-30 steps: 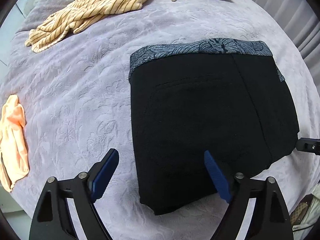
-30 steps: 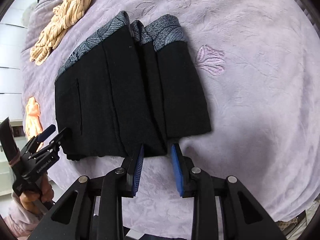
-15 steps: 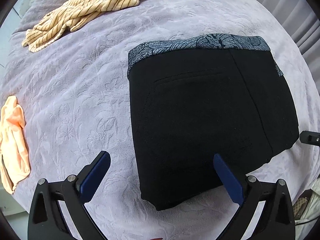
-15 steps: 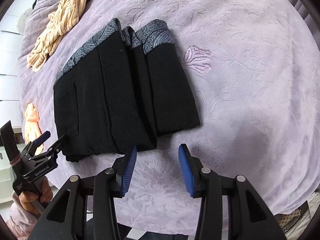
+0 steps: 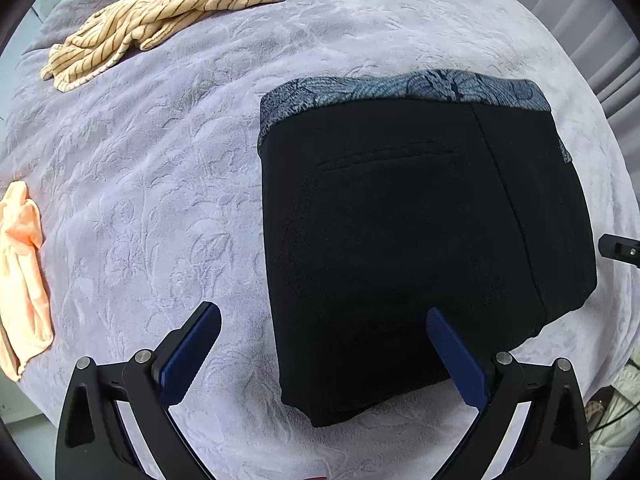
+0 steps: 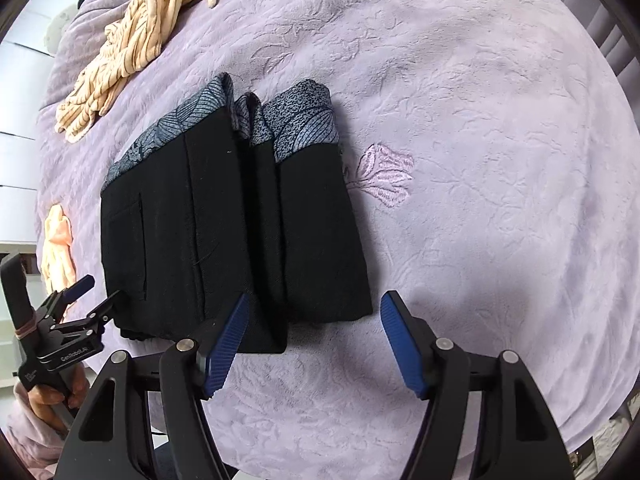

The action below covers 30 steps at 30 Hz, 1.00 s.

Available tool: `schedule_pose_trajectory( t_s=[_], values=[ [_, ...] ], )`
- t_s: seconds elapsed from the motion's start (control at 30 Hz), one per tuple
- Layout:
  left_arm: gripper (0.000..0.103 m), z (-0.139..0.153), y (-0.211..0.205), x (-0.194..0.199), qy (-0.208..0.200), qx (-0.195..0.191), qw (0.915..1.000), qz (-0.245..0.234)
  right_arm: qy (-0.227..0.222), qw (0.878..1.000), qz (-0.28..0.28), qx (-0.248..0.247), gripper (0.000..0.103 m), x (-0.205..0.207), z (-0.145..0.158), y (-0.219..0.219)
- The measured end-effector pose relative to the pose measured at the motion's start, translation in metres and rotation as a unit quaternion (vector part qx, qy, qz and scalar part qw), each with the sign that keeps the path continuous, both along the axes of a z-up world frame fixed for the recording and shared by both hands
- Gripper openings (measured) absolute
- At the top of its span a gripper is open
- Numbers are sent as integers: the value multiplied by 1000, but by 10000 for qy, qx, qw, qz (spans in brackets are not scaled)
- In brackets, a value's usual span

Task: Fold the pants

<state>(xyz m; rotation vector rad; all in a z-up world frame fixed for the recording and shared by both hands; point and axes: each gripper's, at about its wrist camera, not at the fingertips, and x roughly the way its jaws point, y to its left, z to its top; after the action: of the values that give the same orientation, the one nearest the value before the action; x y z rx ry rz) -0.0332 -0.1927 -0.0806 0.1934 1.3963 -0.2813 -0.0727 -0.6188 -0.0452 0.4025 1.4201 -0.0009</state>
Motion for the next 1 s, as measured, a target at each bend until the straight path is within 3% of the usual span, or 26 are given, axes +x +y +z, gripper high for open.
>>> schedule_pose_trajectory(
  t_s=[0.13,0.23,0.33,0.43,0.63,0.77,0.83,0.9,1.0],
  values=[
    [103,3,14,19,107,-400,9990,170,14,10000,9,3,72,6,-4,-7],
    [103,-9,21,36,491,-795,9955,179,-60,9994,53,324,72,14,-8,-14],
    [103,-25,23,47,685,-914,9934,127,-54,9972,161,724,72,23,-18,-20],
    [103,-35,26,54,915,-1476,9847,139,-12,9937,341,1064,72,32,-29,-25],
    [103,-59,31,63,1193,-2199,9678,285,205,9804,490,1896,74,45,-62,-41],
    [103,-65,21,64,1144,-2276,9665,322,134,9613,408,2720,74,54,-79,-43],
    [103,-65,14,64,1148,-2260,9667,358,144,9561,271,2913,74,58,-85,-40],
    [102,-64,11,63,1131,-2215,9676,434,292,9544,1,2971,67,60,-96,-37],
    [81,-50,10,56,995,-2318,9665,470,216,9585,-21,2842,51,54,-87,-33]
  ],
)
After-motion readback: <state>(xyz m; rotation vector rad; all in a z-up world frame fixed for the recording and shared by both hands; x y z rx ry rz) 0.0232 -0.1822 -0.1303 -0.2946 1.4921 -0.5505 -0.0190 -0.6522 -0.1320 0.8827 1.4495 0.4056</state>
